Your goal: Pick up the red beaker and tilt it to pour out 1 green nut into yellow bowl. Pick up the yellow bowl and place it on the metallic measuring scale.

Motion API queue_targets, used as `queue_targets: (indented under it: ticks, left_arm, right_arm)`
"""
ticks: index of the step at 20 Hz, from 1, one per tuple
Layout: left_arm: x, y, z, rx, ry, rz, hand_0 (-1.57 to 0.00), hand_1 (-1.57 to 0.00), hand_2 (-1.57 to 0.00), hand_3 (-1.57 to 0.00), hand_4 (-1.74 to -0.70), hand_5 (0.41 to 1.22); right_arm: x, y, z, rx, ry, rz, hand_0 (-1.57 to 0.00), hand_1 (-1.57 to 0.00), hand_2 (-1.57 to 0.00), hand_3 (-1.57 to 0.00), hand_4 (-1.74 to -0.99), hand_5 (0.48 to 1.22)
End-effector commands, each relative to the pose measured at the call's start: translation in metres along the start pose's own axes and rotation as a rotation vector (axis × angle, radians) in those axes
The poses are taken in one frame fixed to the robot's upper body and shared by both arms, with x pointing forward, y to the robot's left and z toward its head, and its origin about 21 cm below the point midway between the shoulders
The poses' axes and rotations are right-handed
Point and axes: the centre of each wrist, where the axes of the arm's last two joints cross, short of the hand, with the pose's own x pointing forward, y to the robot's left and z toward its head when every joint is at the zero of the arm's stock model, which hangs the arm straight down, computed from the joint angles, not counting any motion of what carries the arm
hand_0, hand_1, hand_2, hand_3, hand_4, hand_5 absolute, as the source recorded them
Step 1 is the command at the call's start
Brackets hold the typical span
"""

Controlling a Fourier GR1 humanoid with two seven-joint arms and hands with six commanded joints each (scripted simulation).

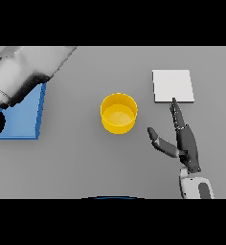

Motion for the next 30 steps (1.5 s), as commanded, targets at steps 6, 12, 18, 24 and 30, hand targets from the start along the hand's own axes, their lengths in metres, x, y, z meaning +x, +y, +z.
queue_targets:
  ticks: [6, 12, 18, 24, 30]
  left_arm:
    - [-0.101, -0.097, 0.044, -0.081, 0.306, 0.893, -1.57, -1.57, -1.57, -1.52, -1.74, 1.221]
    - [-0.081, -0.217, 0.080, -0.135, 0.628, 1.369, -1.57, -1.57, -1.57, -1.56, -1.74, 1.221]
    - [-0.029, -0.285, 0.107, -0.169, 0.933, 1.655, -1.57, -1.57, -1.57, -1.57, -1.74, 1.221]
    - [0.057, -0.322, 0.143, -0.185, 1.004, 1.809, -1.57, -1.57, -1.57, -1.57, -1.74, 1.221]
    - [0.095, -0.320, 0.168, -0.237, 1.061, 1.875, -1.57, -1.57, -1.57, -1.57, -1.74, 0.984]
  right_arm:
    - [-0.003, -0.001, -0.007, 0.023, 0.000, 0.007, 0.00, 0.00, 0.00, 0.00, -1.116, 0.582]
    - [-0.002, -0.006, -0.009, 0.038, -0.010, 0.049, 0.00, 0.00, 0.00, 0.00, -1.132, 0.621]
    - [-0.006, -0.004, -0.007, 0.065, 0.010, 0.047, 0.00, 0.00, 0.00, 0.00, -1.133, 0.655]
    - [-0.004, -0.007, -0.004, 0.065, -0.015, 0.057, 0.00, 0.00, 0.00, 0.00, -1.159, 0.677]
    - [-0.005, -0.006, -0.005, 0.059, -0.011, 0.058, 0.00, 0.00, 0.00, 0.00, -1.161, 0.671]
